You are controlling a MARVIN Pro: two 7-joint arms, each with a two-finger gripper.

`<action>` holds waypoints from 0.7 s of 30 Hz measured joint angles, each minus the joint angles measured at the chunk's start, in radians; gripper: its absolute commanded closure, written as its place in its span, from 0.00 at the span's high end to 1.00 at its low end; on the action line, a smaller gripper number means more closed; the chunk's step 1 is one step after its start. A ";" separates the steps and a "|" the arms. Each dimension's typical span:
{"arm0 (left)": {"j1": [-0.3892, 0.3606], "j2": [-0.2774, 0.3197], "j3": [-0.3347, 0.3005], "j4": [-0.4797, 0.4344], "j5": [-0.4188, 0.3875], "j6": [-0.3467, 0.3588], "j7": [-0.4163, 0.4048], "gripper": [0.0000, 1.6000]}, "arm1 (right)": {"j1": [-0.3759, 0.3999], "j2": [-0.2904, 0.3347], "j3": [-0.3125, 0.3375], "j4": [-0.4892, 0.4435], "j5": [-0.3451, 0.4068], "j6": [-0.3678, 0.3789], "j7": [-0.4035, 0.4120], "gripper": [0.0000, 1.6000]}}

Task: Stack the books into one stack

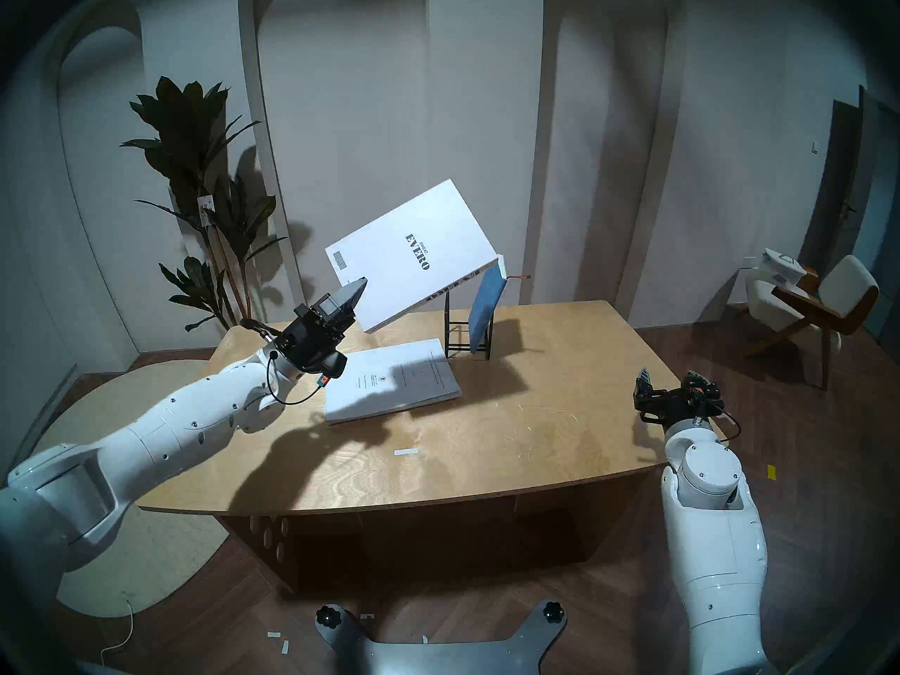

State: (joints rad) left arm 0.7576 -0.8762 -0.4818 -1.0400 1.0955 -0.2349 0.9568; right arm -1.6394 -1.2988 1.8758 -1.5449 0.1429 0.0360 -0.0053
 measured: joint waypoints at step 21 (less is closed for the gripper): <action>-0.114 0.088 0.030 0.005 -0.040 -0.334 -0.446 0.00 | -0.001 -0.002 0.004 -0.009 -0.001 -0.001 0.000 1.00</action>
State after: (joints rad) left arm 0.6433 -0.7881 -0.4521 -1.0350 1.0556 -0.5688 0.5113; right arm -1.6403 -1.3005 1.8797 -1.5538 0.1424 0.0350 -0.0055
